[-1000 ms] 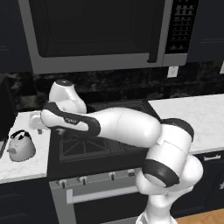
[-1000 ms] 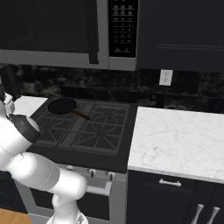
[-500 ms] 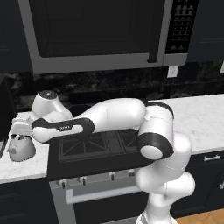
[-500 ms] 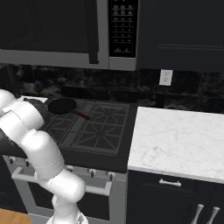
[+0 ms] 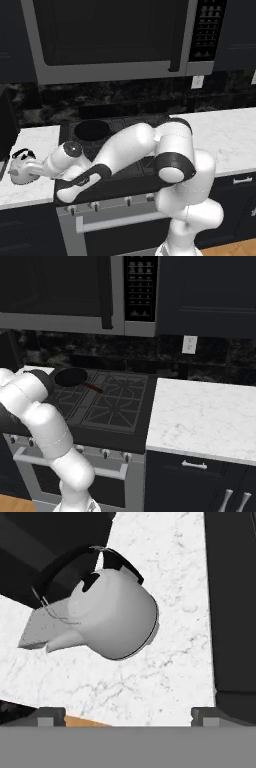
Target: Pick the kettle from the counter and place it on a stove burner. Then turn the burner on.
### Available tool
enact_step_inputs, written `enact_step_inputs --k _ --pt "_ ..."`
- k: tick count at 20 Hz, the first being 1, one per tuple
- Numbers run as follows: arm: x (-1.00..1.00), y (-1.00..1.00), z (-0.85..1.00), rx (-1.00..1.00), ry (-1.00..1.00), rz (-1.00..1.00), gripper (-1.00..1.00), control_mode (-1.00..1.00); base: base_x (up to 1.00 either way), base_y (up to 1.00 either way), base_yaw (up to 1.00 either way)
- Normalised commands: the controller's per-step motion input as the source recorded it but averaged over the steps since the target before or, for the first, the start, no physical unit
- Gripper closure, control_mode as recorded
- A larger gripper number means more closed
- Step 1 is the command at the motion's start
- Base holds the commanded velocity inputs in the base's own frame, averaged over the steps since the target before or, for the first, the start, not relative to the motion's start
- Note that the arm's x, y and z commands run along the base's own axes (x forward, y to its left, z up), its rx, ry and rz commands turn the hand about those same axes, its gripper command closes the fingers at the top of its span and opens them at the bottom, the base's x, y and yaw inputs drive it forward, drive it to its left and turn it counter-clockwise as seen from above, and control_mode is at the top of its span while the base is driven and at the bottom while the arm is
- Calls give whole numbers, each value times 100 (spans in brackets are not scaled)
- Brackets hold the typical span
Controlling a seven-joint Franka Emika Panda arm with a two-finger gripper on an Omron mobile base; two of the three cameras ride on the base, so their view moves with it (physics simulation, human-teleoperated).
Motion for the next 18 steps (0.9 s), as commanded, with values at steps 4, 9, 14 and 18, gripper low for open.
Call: enact_step_inputs --k 4,9,14,18 --pt "10 9 0 0 2 -1 -100 -100 0 0 0" --pt "-2 1 55 0 -2 -1 -100 -100 0 0 0" --pt "0 0 100 0 3 -10 -100 -100 0 0 0" --pt "0 0 100 0 14 -14 -100 -100 0 0 0"
